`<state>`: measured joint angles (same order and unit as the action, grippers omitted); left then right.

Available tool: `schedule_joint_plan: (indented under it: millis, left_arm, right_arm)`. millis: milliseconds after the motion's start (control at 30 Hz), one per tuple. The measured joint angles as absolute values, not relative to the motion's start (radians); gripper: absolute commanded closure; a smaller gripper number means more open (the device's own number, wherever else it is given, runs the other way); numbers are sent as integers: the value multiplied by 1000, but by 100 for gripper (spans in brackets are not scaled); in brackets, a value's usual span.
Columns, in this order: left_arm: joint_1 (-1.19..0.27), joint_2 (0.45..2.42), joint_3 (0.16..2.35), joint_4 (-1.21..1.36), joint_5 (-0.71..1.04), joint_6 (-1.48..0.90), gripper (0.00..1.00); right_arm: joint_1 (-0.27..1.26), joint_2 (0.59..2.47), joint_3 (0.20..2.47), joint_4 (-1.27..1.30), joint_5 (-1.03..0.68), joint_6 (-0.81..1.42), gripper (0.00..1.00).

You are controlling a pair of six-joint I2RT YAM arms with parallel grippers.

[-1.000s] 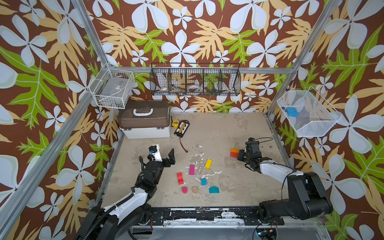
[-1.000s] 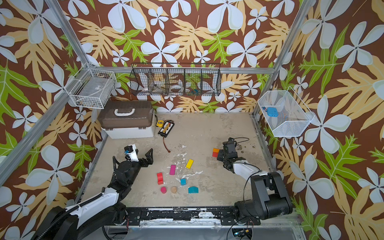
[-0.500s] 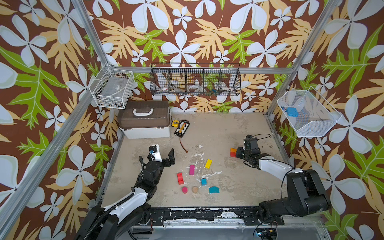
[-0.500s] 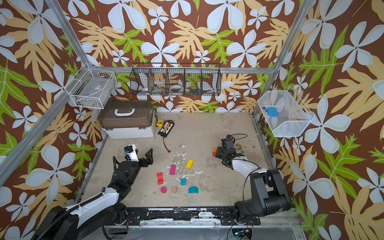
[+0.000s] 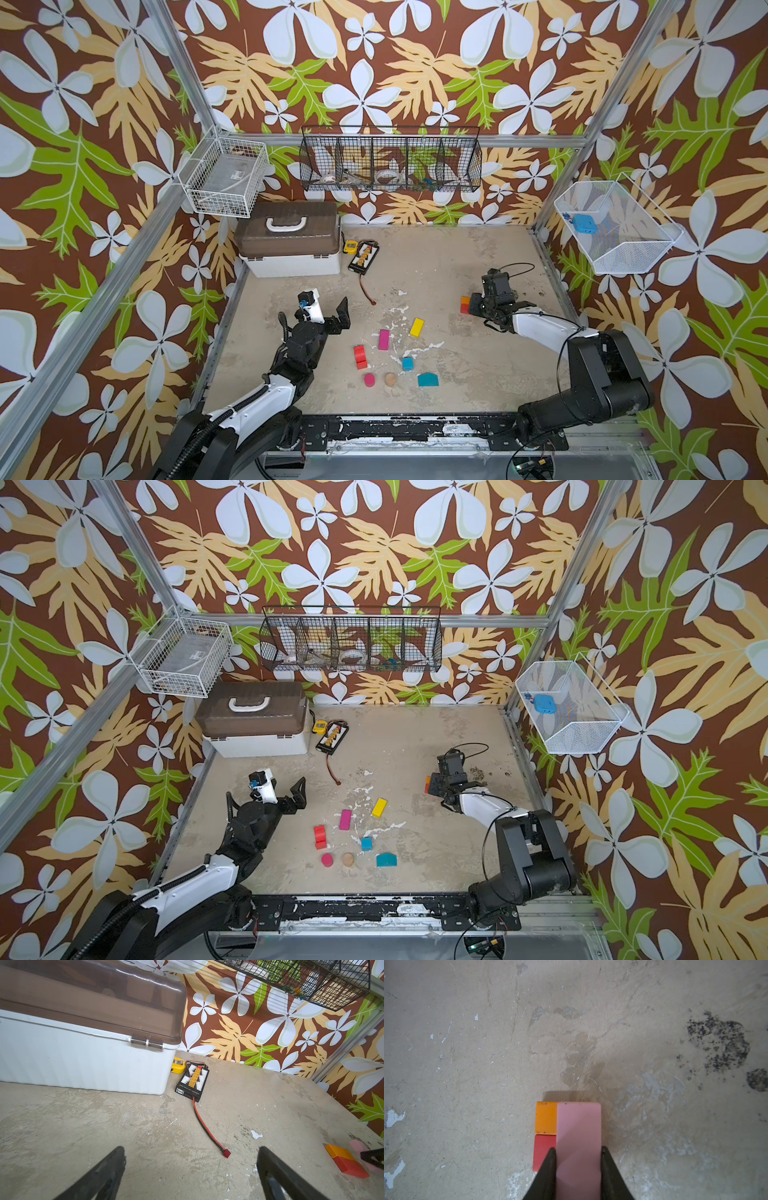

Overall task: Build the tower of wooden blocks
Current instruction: 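Lower the pink block onto the orange and red blocks, adjusting position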

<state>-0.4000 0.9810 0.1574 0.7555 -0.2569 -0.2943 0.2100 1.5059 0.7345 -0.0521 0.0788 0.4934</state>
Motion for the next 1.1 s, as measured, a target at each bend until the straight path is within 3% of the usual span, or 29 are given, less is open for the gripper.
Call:
schedule_joint_plan:
  millis: [267,667,1100]
  left_arm:
    - [-400,982,157,756,-257,-294,0]
    - [-400,990,164,756,-257,-294,0]
    - [-400,990,165,756,-258,-294,0]
  right_arm:
    - [216,1547,754,-57,79,490,73]
    - [221,1560,761,-75,86,490,59]
    - [221,1585,774,-83,96,490,61]
